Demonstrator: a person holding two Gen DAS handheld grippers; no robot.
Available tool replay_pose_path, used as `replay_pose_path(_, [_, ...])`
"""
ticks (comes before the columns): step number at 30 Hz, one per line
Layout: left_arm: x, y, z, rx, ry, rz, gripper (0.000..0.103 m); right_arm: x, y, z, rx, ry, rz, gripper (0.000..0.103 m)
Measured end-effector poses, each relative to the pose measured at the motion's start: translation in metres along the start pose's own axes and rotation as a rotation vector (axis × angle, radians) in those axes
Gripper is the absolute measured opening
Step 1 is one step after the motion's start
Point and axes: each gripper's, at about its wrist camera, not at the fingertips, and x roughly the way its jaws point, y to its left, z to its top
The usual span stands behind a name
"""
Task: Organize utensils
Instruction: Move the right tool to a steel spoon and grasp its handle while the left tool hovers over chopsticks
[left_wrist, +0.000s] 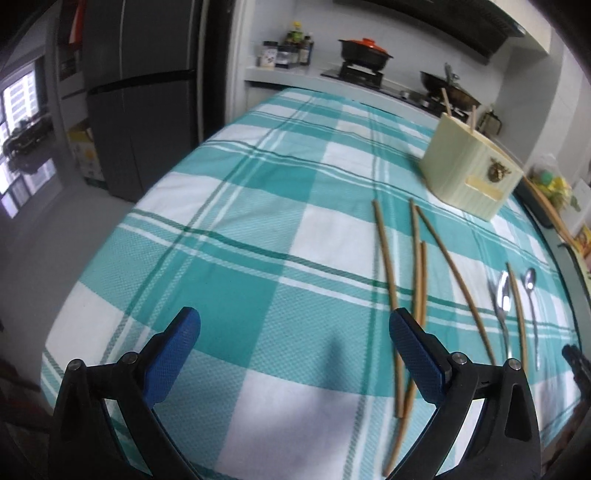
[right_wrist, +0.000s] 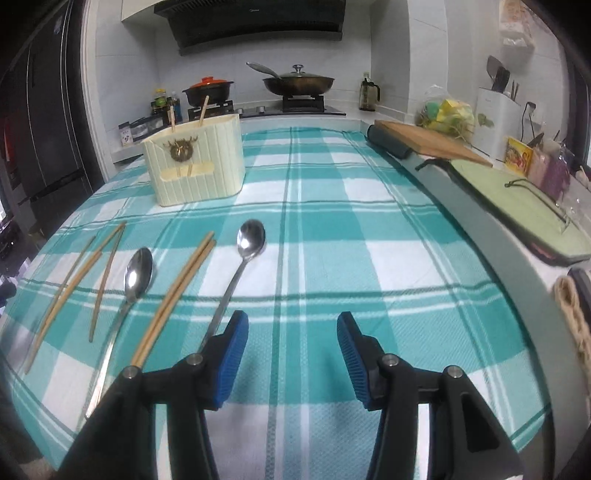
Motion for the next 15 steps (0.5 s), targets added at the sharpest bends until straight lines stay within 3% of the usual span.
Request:
replay_pose_path(4, [0.025,0.018,0.0,-0.014,0.047,0.044,0.102,0.022,0.001,-0.007,-0.005,0.07,-0.056,0.051])
replay_pose_path(6, [0.035,0.025,-0.002,-0.037,0.082,0.012,0.102,0.029,-0.005,-0.006,0.026,0.093,-0.072,0.051])
replay_pose_path(9, [0.032,0.026,-0.006,-0.038,0.042,0.005,0.102,0.036,-0.006,-0.01,0.043,0.115,-0.07,0.051])
replay_pose_path(15, [0.038,0.005,-0.009,0.115,0.083,0.109,0.103,0.032,0.006,-0.014,0.055,0.094,-0.017,0.051])
